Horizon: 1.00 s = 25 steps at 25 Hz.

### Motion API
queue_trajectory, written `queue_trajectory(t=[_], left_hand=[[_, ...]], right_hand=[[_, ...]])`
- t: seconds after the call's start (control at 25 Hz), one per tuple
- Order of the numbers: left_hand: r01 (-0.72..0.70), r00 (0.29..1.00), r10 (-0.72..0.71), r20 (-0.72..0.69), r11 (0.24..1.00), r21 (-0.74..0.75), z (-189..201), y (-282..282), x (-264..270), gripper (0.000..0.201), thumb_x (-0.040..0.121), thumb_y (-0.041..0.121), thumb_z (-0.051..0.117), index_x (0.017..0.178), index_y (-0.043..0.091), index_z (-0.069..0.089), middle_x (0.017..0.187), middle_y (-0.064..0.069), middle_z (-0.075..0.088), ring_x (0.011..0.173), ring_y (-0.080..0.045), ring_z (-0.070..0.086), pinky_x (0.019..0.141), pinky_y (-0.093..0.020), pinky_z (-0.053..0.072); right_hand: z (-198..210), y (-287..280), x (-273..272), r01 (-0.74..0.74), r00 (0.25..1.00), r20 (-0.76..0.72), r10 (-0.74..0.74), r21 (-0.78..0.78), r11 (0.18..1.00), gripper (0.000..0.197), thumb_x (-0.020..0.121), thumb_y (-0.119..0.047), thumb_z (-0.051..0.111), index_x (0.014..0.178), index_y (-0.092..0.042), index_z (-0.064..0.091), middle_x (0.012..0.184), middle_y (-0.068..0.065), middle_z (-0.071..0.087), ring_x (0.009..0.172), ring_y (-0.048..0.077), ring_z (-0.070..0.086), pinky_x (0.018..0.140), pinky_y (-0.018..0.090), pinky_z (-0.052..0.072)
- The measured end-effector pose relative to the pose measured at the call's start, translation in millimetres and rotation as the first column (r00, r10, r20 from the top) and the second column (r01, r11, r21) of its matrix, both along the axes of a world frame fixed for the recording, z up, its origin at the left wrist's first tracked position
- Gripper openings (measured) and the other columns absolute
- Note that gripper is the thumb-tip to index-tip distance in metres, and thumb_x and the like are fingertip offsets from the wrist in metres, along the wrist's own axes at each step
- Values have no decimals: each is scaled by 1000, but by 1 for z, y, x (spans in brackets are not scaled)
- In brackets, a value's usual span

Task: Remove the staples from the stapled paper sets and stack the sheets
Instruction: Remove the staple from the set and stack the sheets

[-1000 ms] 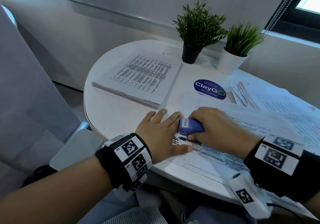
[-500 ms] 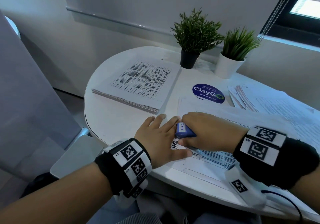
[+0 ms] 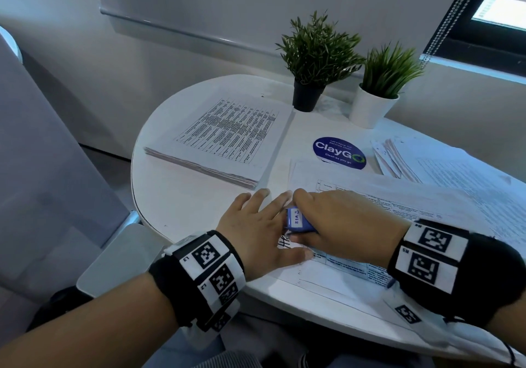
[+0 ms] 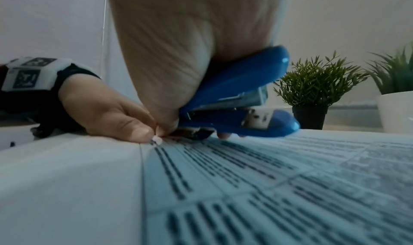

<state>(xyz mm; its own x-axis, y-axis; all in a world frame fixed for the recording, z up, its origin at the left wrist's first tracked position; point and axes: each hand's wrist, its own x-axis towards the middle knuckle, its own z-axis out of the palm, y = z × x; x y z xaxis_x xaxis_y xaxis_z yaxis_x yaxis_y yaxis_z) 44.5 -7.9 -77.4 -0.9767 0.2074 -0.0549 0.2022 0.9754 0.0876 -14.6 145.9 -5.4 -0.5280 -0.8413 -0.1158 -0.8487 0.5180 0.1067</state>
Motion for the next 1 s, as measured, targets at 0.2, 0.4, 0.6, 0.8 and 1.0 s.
queue_trajectory(t=[0.2, 0.4, 0.6, 0.8, 1.0], left_hand=[[-10, 999, 10, 40, 1000, -6, 3, 1, 0, 83, 76, 85, 11, 150, 46, 7, 161, 17, -2, 149, -23, -5, 119, -46, 4], [-13, 1000, 13, 13, 1000, -9, 2, 0, 0, 80, 78, 83, 14, 149, 46, 11, 161, 16, -1, 149, -24, -3, 119, -46, 5], [-17, 1000, 18, -18, 1000, 11, -1, 0, 0, 97, 65, 87, -1, 150, 43, 9, 161, 17, -5, 148, -24, -1, 119, -44, 5], [-15, 1000, 15, -11, 1000, -10, 0, 1, 0, 104, 60, 86, -9, 152, 39, 1, 162, 15, -5, 149, -24, 0, 119, -45, 7], [-18, 999, 19, 30, 1000, -15, 2, 1, -1, 108, 58, 85, -11, 153, 35, 1, 162, 15, -4, 149, -24, -1, 119, -45, 7]], right_hand=[[-2, 2, -2, -293, 939, -189, 286, -9, 956, 41, 78, -38, 73, 98, -15, 46, 78, 0, 61, 59, 19, 58, 47, 28, 42], [-1, 0, -2, -181, 983, -49, 179, -33, 983, 33, 87, -42, 64, 104, -20, 45, 85, -4, 60, 70, 20, 59, 58, 33, 47], [-2, -4, -5, 221, 939, 269, -214, 3, 975, 33, 88, -47, 56, 87, -32, 27, 73, -11, 44, 64, 7, 44, 56, 28, 34], [3, -16, -10, 362, 845, 387, -369, 94, 928, 30, 86, -41, 62, 75, -25, 39, 83, -1, 55, 66, 12, 47, 59, 30, 37], [10, -25, -12, 418, 778, 429, -460, 193, 888, 28, 85, -39, 66, 78, -18, 49, 81, 2, 57, 65, 14, 48, 61, 29, 37]])
